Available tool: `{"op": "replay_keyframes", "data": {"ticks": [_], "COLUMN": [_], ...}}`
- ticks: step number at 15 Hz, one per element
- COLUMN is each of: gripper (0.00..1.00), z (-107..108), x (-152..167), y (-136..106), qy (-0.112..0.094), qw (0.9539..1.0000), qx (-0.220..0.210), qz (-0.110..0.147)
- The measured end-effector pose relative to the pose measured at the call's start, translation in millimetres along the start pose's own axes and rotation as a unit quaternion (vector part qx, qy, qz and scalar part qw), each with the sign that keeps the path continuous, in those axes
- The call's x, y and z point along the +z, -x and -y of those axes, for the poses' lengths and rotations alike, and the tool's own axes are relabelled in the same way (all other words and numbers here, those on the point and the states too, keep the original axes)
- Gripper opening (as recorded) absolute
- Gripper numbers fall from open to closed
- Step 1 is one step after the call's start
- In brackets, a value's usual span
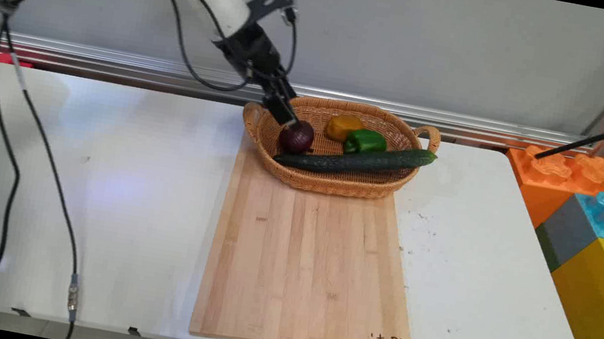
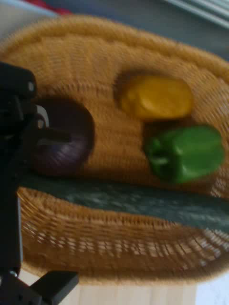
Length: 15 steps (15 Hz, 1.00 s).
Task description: Pick up the cucumber from the vegetable basket
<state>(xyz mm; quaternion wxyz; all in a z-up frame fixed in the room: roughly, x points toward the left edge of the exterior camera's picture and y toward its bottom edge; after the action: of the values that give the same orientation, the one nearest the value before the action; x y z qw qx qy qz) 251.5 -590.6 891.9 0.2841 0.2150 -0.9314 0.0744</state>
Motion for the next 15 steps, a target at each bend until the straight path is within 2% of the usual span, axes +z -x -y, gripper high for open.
{"op": "replay_keyframes", "data": {"ticks": [5,11,15], "gripper": [1.0,1.0,1.0], "z": [-3,1,4], "x": [44,105,133], "y": [-17,-25,-23], "qy": [0.039,0.039,0.036], "qw": [0.999,0.9984,0.9982], "qx": [0.021,0.04,0.047], "qz": [-0.002,-0.01,-0.008]}}
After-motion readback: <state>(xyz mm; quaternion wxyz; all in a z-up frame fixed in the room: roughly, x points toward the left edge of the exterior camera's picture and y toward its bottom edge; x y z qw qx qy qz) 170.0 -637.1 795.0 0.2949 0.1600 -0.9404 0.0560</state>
